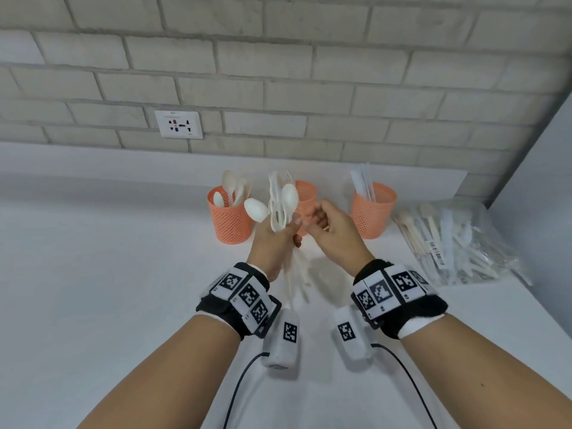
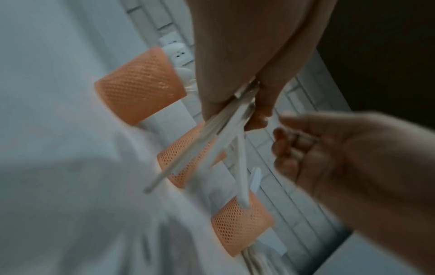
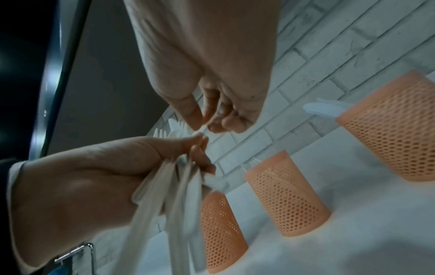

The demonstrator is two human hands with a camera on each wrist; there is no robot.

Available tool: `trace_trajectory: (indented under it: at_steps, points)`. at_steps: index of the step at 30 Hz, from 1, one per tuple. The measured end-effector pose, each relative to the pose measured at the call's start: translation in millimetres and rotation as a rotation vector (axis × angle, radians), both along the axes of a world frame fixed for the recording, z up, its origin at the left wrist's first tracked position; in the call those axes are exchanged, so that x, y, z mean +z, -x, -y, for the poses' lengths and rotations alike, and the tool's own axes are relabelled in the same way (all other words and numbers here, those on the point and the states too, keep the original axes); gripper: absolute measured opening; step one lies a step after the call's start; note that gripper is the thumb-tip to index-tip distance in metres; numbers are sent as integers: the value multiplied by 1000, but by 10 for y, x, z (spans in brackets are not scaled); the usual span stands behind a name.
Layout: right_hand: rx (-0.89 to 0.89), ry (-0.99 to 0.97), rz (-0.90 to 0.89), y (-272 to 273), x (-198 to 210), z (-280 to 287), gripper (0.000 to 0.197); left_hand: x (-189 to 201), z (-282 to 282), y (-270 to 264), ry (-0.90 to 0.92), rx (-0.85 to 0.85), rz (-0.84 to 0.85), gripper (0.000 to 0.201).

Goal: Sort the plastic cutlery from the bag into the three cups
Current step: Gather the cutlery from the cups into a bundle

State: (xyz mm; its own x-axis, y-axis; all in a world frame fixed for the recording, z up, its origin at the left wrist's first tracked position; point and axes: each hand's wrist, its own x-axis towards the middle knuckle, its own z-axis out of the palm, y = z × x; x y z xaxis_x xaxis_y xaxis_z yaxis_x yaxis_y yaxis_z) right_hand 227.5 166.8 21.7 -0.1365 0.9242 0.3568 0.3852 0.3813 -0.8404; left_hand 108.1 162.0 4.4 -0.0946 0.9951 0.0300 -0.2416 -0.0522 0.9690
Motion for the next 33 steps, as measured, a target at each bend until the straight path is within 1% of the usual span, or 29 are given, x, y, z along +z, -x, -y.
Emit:
trace_trajectory:
  at_steps: [2, 4, 5, 7, 9, 11, 13, 14, 17, 18, 20, 22, 24, 27, 28, 30, 32, 33]
  points:
    - [6, -112, -73, 5, 89, 8, 13, -40, -18, -74, -96, 68, -230, 3]
    - [16, -200, -88, 13, 171, 21, 10, -103, -49, -133, -168, 152, -428, 11]
    - [13, -230, -82, 19, 196, 19, 8, -130, -61, -158, -190, 185, -501, 18]
    - [-28, -225, -65, 26, 219, -9, 10, -172, -78, -199, -203, 232, -587, 29]
    - [-77, -163, -67, 23, 214, -62, 15, -171, -78, -228, -219, 262, -640, 31]
    - [-96, -119, -52, 18, 213, -110, 13, -187, -94, -250, -257, 259, -677, 33]
    - [-101, -93, -35, -1, 235, -161, 8, -174, -86, -272, -231, 257, -689, 36]
    - [-120, -83, -57, -18, 255, -191, 9, -180, -84, -281, -215, 253, -691, 39]
    - [-204, -35, -221, -110, 307, -306, 13, -174, -63, -299, -191, 224, -719, 43]
    - [-202, -9, -224, -137, 305, -322, 14, -179, -61, -305, -193, 211, -725, 39]
    - [-129, 48, -129, -166, 238, -327, 18, -168, -58, -327, -180, 180, -727, 28]
    - [-100, 62, -77, -189, 191, -307, 20, -162, -78, -352, -154, 152, -716, 26]
    - [-161, 56, -162, -253, 247, -347, 25, -162, -112, -364, -109, 118, -715, 27]
    - [-259, 74, -413, -437, 467, -512, 29, -206, -167, -333, -36, 96, -708, 25]
    - [-295, 56, -476, -517, 542, -574, 28, -230, -196, -308, -10, 100, -685, 24]
    - [-397, -35, -539, -692, 653, -691, 28, -244, -242, -266, 22, 92, -616, 18]
    - [-490, -158, -487, -864, 687, -816, 28, -210, -267, -240, 16, 43, -525, 4]
    - [-520, -220, -419, -934, 664, -885, 27, -188, -276, -236, 9, 7, -474, 7]
